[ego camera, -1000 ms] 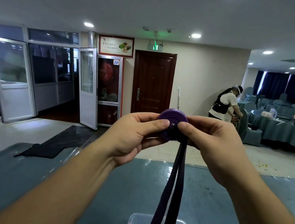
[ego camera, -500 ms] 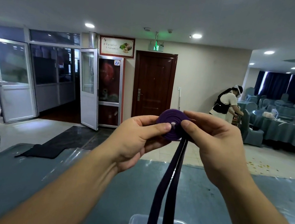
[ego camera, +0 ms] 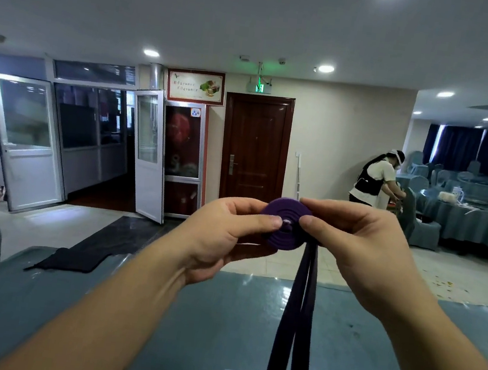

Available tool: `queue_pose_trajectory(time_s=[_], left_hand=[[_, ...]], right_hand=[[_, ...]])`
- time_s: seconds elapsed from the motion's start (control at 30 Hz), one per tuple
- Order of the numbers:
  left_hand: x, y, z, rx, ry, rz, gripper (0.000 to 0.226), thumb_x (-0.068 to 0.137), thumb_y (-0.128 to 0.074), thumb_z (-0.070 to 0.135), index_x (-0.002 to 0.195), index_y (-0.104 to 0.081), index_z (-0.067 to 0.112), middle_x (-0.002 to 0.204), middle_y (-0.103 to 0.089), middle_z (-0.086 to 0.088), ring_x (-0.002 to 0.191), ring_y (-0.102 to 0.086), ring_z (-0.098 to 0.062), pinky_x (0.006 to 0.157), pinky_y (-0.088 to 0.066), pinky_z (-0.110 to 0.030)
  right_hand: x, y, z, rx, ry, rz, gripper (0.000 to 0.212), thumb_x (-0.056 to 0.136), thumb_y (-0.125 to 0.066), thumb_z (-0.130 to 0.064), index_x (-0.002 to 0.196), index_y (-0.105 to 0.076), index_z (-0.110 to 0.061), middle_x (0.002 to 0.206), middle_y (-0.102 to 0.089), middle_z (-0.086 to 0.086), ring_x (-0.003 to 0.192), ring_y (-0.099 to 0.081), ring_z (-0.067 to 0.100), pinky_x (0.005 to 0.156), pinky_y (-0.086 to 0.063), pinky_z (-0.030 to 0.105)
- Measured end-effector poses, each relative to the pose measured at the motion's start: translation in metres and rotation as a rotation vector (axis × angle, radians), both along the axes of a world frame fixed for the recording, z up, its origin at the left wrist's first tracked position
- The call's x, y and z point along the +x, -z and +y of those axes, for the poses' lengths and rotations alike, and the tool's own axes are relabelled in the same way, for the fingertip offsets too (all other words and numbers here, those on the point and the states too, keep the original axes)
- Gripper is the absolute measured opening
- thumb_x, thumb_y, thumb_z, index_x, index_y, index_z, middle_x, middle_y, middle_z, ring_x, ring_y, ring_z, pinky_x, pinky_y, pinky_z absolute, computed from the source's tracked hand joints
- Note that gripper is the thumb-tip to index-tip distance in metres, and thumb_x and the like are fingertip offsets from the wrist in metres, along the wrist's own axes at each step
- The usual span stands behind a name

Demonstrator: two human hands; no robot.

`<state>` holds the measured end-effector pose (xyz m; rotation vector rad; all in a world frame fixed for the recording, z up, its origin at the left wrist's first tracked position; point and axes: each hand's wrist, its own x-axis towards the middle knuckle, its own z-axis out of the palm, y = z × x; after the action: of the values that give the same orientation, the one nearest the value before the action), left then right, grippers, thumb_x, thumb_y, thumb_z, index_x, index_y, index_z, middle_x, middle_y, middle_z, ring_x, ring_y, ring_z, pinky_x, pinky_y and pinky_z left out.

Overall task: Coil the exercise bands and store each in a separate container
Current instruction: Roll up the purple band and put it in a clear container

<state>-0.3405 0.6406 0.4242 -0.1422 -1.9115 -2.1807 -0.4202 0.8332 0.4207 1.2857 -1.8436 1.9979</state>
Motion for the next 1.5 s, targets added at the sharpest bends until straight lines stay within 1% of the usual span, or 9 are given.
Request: queue_pose_trajectory(time_s=[0.1,0.3,0.53,0.6,0.77,0.93,1.13,1.37,1.5], left_hand=[[-0.001,-0.008,-0.003,-0.13,-0.025,0.015,0.035,0.073,-0.084,0.022,0.106,-0.08,0.01,0.108,-0.079,-0.017,0.096,-0.077,-0.026,0.081,-0.063,-0.033],[-0.013,-0.001,0.005,0.141,-0.051,0.109,0.042,0.074,-0.081,0.021,0.113,-0.077,0.006,0.109,-0.078,-0.017,0.097,-0.077,-0.024,0.079,-0.063,-0.032],[-0.006,-0.007,-0.007,-0.188,-0.058,0.068,0.032,0.081,-0.082,0.014,0.112,-0.078,0.007,0.109,-0.079,-0.017,0.104,-0.076,-0.031,0.087,-0.063,-0.033],[-0.007,-0.006,-0.006,-0.095,-0.043,0.096,0.038,0.075,-0.082,0.019,0.111,-0.079,0.007,0.11,-0.078,-0.017,0.101,-0.076,-0.028,0.086,-0.063,-0.032],[-0.012,0.005,0.0,0.124,0.02,0.101,0.048,0.079,-0.078,0.017,0.125,-0.072,0.005,0.121,-0.074,-0.02,0.107,-0.073,-0.027,0.085,-0.06,-0.03],[-0.009,0.0,-0.009,-0.172,-0.043,0.097,0.031,0.083,-0.08,0.008,0.113,-0.075,0.005,0.108,-0.078,-0.02,0.096,-0.075,-0.024,0.085,-0.061,-0.029],[-0.011,0.009,0.003,0.09,-0.04,0.143,0.049,0.075,-0.08,0.015,0.121,-0.072,0.002,0.112,-0.078,-0.018,0.099,-0.076,-0.023,0.081,-0.06,-0.026],[-0.008,-0.001,-0.003,-0.116,-0.042,0.072,0.038,0.076,-0.082,0.028,0.109,-0.08,0.01,0.107,-0.079,-0.016,0.094,-0.075,-0.022,0.081,-0.063,-0.035],[-0.014,0.003,0.007,0.082,-0.029,0.103,0.04,0.078,-0.079,0.025,0.114,-0.078,0.008,0.112,-0.078,-0.017,0.098,-0.075,-0.022,0.081,-0.062,-0.035]], right_hand=[[-0.002,-0.008,-0.001,0.06,-0.002,0.051,0.03,0.087,-0.079,-0.006,0.097,-0.083,-0.034,0.097,-0.083,-0.005,0.094,-0.079,0.013,0.089,-0.06,0.021],[-0.003,0.005,-0.013,-0.182,-0.062,-0.117,0.036,0.083,-0.078,-0.006,0.118,-0.077,-0.017,0.104,-0.082,0.005,0.101,-0.079,0.021,0.088,-0.061,0.027],[-0.002,-0.006,0.0,0.068,-0.074,-0.011,0.033,0.082,-0.081,-0.009,0.11,-0.079,-0.025,0.101,-0.083,-0.003,0.097,-0.079,0.014,0.084,-0.061,0.019],[0.0,-0.006,-0.004,-0.038,-0.051,-0.024,0.033,0.076,-0.082,-0.017,0.108,-0.079,-0.023,0.099,-0.083,0.0,0.096,-0.08,0.018,0.085,-0.062,0.024],[0.0,0.005,-0.012,-0.151,0.019,-0.057,0.028,0.085,-0.08,-0.004,0.109,-0.08,-0.019,0.099,-0.083,-0.001,0.096,-0.08,0.016,0.087,-0.062,0.024],[-0.003,0.001,-0.006,0.019,0.031,0.013,0.026,0.087,-0.079,-0.007,0.105,-0.08,-0.025,0.096,-0.083,-0.006,0.093,-0.08,0.013,0.087,-0.062,0.023],[0.004,0.018,-0.012,-0.223,0.011,-0.069,0.035,0.075,-0.08,-0.023,0.11,-0.079,-0.022,0.101,-0.083,-0.001,0.097,-0.079,0.018,0.085,-0.062,0.024],[-0.004,0.01,-0.001,-0.051,-0.031,-0.061,0.031,0.085,-0.078,-0.003,0.113,-0.079,-0.016,0.102,-0.083,0.0,0.098,-0.079,0.017,0.087,-0.062,0.024],[-0.001,0.01,-0.006,-0.156,-0.014,-0.076,0.033,0.083,-0.079,-0.009,0.114,-0.079,-0.02,0.103,-0.083,-0.002,0.1,-0.079,0.016,0.089,-0.06,0.022]])
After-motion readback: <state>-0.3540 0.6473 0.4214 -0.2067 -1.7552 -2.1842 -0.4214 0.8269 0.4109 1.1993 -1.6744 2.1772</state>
